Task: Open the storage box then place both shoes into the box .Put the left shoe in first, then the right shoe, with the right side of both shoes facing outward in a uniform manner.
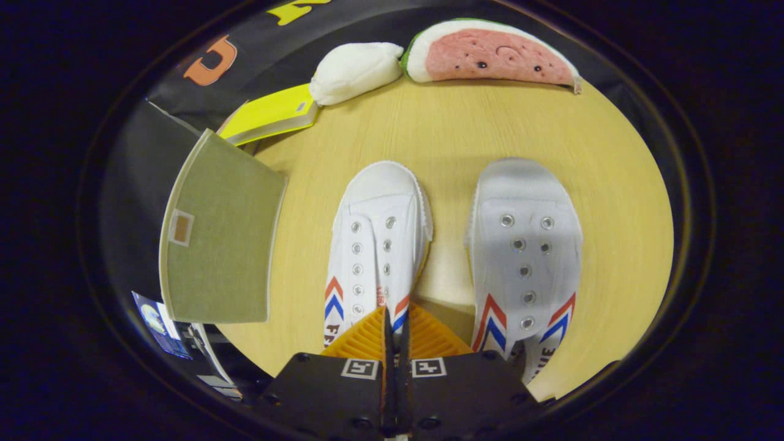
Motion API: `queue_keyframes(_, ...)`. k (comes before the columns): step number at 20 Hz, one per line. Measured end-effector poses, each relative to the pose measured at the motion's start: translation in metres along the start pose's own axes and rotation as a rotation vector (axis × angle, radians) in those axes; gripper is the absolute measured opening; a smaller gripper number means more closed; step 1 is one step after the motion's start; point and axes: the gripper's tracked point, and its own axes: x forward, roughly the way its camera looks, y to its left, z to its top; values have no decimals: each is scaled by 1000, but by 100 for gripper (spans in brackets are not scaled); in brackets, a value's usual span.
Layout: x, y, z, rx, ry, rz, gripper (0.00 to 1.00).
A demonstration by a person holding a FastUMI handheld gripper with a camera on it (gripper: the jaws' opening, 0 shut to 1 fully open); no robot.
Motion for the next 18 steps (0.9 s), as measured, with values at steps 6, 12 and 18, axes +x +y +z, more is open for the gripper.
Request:
queue_keyframes(6,-41,26,7,51,-91,59,5)
queue_keyframes(12,-117,91,19,44,-196,145,6)
queue_keyframes(18,-167,162,28,-16,-254,184,5)
